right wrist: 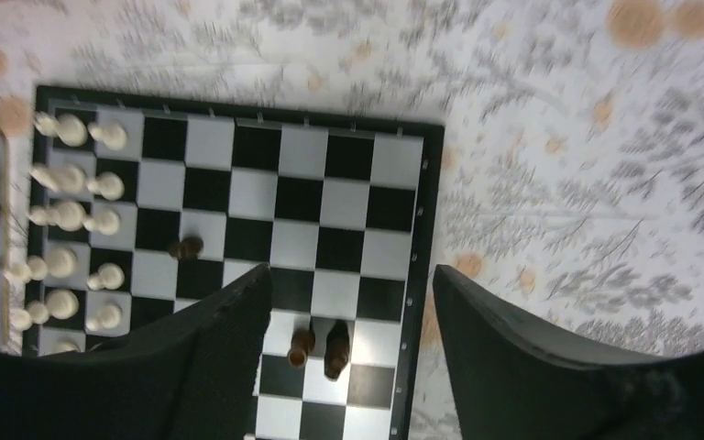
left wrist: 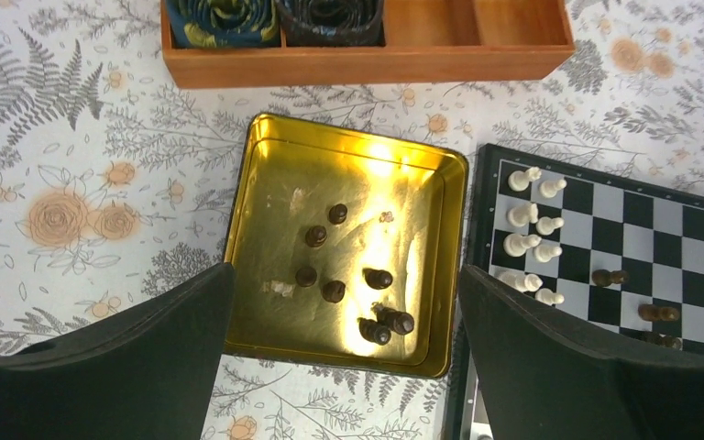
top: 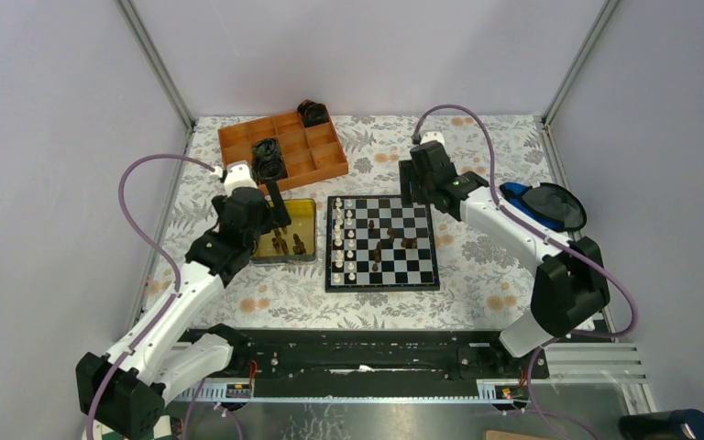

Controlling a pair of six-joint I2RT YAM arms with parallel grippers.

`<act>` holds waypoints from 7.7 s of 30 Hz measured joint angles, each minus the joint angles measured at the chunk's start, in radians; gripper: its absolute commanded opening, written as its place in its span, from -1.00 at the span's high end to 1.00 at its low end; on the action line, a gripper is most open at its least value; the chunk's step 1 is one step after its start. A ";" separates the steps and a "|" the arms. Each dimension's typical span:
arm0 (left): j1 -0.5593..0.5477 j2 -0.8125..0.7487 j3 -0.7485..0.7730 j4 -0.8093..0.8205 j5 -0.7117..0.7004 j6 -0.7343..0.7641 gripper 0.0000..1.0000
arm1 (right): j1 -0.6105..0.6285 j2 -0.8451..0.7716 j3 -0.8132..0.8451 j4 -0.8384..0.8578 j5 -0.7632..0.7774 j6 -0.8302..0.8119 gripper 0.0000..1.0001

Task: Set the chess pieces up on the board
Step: Pick up the chess piece from the chessboard, then place the chess piece on the chessboard, then pick up the chess piece from the chessboard.

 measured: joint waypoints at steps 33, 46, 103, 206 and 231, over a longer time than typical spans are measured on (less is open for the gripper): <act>0.000 0.080 0.005 -0.021 0.011 -0.123 -0.98 | 0.138 0.422 0.315 -0.218 -0.214 0.022 -0.24; 0.000 0.103 0.005 -0.020 0.011 -0.123 -0.98 | 0.141 0.509 0.356 -0.220 -0.240 0.020 -0.12; 0.042 0.106 -0.012 -0.012 0.038 -0.108 -0.97 | 0.038 0.520 0.461 -0.330 -0.099 0.011 1.00; 0.061 0.006 -0.047 -0.049 0.056 -0.095 -0.98 | 0.122 0.321 0.200 -0.301 -0.143 0.026 -0.19; 0.061 0.008 -0.055 -0.049 0.056 -0.099 -0.98 | 0.122 0.396 0.192 -0.227 -0.161 0.029 0.07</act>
